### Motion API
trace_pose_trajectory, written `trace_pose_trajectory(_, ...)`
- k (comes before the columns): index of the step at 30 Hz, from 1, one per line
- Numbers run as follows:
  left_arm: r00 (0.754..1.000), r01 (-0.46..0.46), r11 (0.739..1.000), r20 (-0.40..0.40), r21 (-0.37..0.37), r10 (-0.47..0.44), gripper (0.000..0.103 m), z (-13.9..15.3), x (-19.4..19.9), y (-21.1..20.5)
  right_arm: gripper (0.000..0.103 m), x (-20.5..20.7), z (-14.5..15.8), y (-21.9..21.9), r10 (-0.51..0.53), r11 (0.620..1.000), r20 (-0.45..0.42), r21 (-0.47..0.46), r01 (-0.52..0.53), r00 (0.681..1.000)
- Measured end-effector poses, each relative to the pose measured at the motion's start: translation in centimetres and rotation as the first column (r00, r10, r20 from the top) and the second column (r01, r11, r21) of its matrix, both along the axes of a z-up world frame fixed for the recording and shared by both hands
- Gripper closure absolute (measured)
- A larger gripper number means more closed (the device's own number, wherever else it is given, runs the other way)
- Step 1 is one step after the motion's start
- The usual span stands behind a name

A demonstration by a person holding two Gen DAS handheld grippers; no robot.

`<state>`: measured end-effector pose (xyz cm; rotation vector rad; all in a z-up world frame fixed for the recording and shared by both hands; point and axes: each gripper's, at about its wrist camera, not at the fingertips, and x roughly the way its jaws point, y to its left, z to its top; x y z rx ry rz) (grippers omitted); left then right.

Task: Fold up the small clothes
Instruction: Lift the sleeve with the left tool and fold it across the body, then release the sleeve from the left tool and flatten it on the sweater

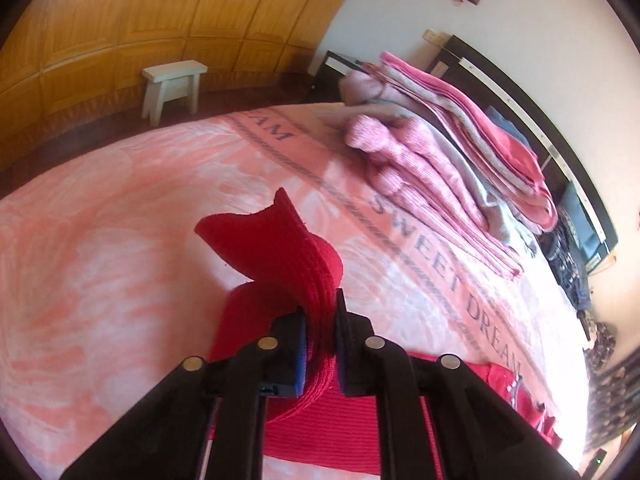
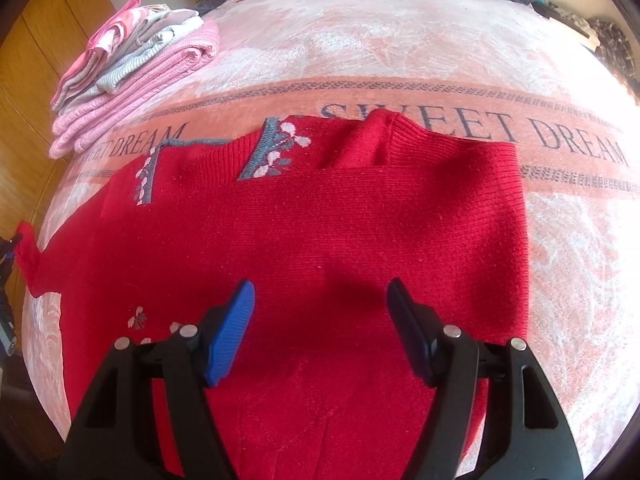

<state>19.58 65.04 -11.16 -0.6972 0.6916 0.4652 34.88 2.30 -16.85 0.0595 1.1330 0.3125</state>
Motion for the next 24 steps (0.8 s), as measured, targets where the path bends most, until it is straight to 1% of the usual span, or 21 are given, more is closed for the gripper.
trace_pose_trajectory(3,0.996,0.087,0.996,0.008,-0.017,-0.087,0.092,0.0,2.7,-4.2,0.035,-0.2,-0.2,-1.8,-0.021,1.000,-0.003,0.003,0.021,1.000)
trace_pose_trajectory(6,0.986,0.167,0.985,0.016,-0.034,-0.167,0.092,-0.2,5.1,-8.5,0.035,-0.3,-0.5,-3.3,-0.037,0.999,-0.007,0.010,0.037,0.999)
trace_pose_trajectory(10,0.961,0.275,0.961,0.017,-0.031,-0.275,0.092,-0.3,7.7,-14.3,0.036,-0.5,-0.5,-4.5,-0.038,0.999,-0.006,0.028,0.038,0.999)
trace_pose_trajectory(13,0.941,0.338,0.940,0.017,-0.036,-0.338,0.092,-0.7,9.0,-18.0,0.036,-0.7,-0.5,-4.7,-0.026,0.999,-0.001,0.028,0.026,1.000)
trace_pose_trajectory(19,0.902,0.431,0.902,0.008,-0.028,-0.431,0.092,-1.4,10.4,-23.7,0.036,-1.1,-0.5,-5.1,-0.004,0.999,0.006,0.036,0.004,1.000)
trace_pose_trajectory(21,0.885,0.465,0.884,0.014,-0.042,-0.465,0.092,-1.6,10.8,-25.1,0.036,-1.3,-0.5,-5.2,0.002,0.999,0.008,0.038,-0.002,1.000)
trace_pose_trajectory(22,0.873,0.487,0.872,0.018,-0.051,-0.487,0.092,-1.7,11.0,-26.0,0.036,-1.3,-0.5,-5.3,0.005,0.999,0.009,0.038,-0.005,1.000)
trace_pose_trajectory(24,0.840,0.542,0.838,0.021,-0.065,-0.542,0.092,-2.0,11.4,-27.6,0.036,-1.3,-0.6,-5.4,0.009,0.999,0.009,0.039,-0.009,1.000)
